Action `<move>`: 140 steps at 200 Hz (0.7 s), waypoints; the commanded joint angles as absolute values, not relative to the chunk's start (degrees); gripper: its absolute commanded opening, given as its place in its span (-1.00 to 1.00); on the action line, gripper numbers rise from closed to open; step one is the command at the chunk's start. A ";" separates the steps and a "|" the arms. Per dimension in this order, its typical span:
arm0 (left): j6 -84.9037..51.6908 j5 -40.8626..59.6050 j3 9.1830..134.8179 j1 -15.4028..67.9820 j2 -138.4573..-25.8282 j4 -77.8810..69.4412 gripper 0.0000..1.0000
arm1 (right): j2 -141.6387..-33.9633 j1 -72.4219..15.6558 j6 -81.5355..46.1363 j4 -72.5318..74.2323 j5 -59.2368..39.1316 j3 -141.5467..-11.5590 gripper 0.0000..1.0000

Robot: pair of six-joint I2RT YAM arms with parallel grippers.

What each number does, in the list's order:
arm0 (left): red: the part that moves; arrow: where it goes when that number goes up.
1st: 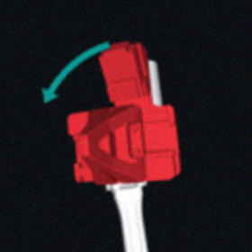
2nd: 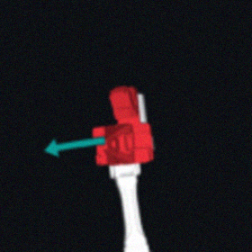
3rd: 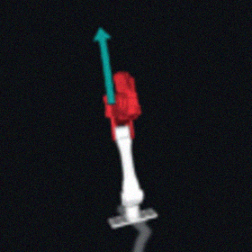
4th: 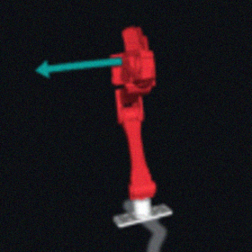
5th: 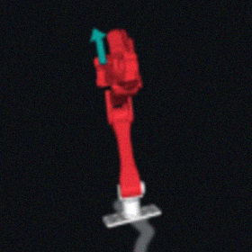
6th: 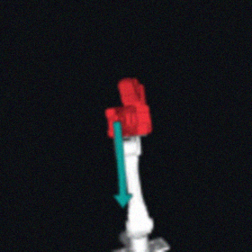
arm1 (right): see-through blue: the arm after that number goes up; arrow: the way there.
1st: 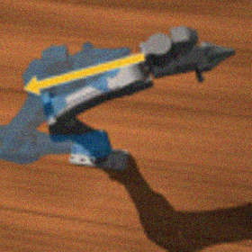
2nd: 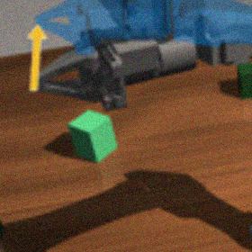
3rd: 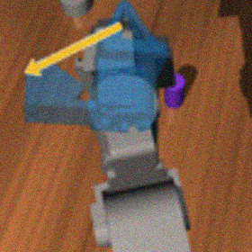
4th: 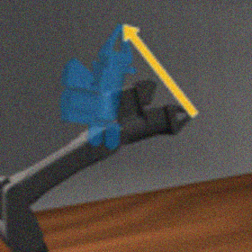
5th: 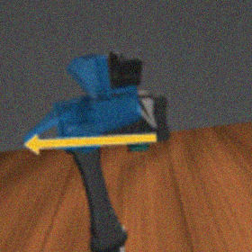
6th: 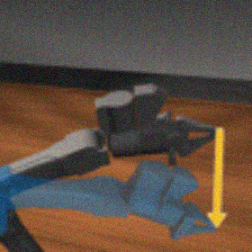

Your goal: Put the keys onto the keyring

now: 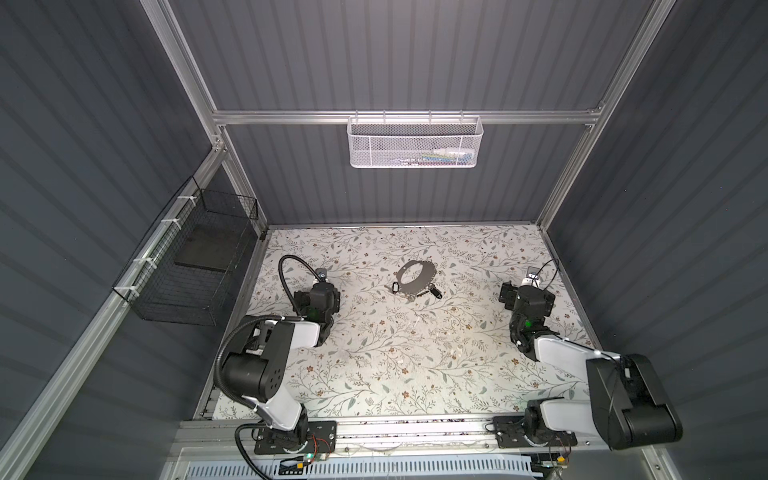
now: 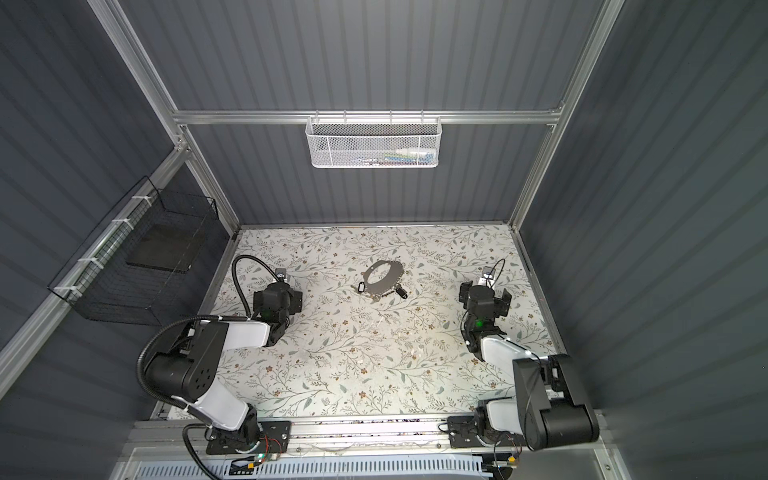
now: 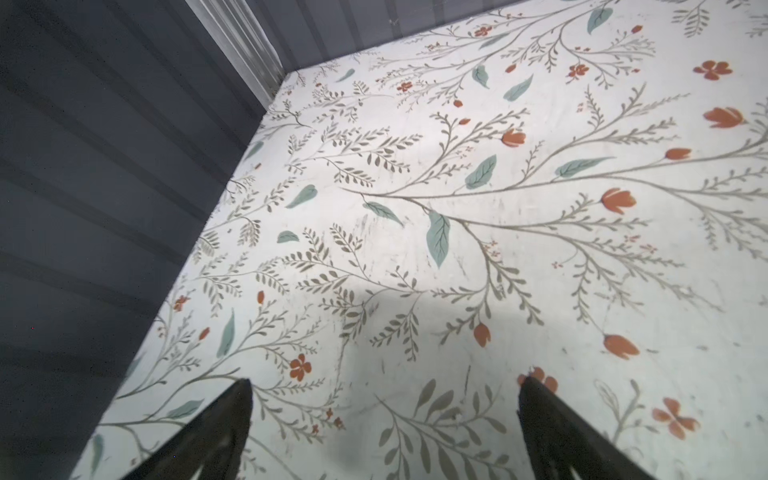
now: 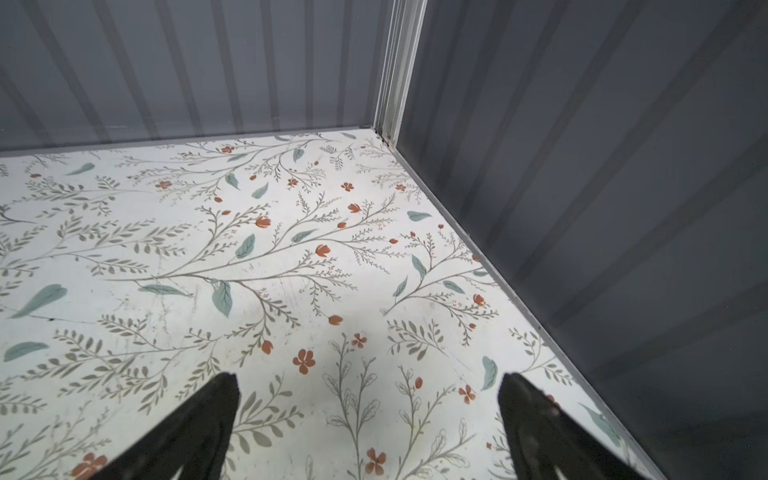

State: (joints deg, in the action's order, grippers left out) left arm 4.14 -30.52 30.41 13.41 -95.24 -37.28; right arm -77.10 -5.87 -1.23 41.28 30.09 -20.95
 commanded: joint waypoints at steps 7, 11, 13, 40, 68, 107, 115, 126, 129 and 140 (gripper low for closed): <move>4.45 -18.70 27.29 9.26 -95.44 -49.76 0.99 | -79.93 -3.90 -1.60 56.66 22.71 -17.18 0.98; 4.36 -16.68 26.40 8.61 -95.57 -51.06 0.99 | -80.99 -3.40 -1.20 59.34 21.19 -16.69 0.98; 4.26 -15.90 25.96 8.26 -95.66 -51.83 0.99 | -81.46 -3.25 -1.05 60.36 20.81 -16.48 0.98; 4.03 -10.57 25.65 6.46 -97.14 -52.56 0.99 | -80.39 -1.51 -2.66 56.72 16.02 -16.92 0.98; 1.99 -12.70 26.80 5.36 -98.49 -53.02 0.99 | -83.02 -0.62 -2.50 58.92 12.16 -16.67 0.98; 1.76 -12.92 26.80 5.36 -98.30 -52.55 0.99 | -83.61 0.00 -3.71 60.05 13.91 -16.63 0.98; 1.76 -12.87 26.78 5.36 -98.16 -52.37 0.99 | -84.26 0.00 -3.36 60.87 13.70 -16.81 0.98; 1.79 -13.08 26.70 5.41 -98.22 -52.87 0.99 | -83.99 0.00 -3.42 60.82 13.80 -16.51 0.98; 1.76 -13.17 26.56 5.39 -98.26 -53.03 0.99 | -84.07 0.00 -3.43 60.61 13.80 -16.64 0.98; 1.76 -12.97 26.62 5.42 -98.35 -53.00 0.99 | -84.09 0.00 -3.43 60.90 13.69 -16.63 0.98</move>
State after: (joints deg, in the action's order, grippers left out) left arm 2.55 -13.56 26.02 5.78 -97.91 -51.22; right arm -83.85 -0.34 -2.59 59.24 14.06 -16.82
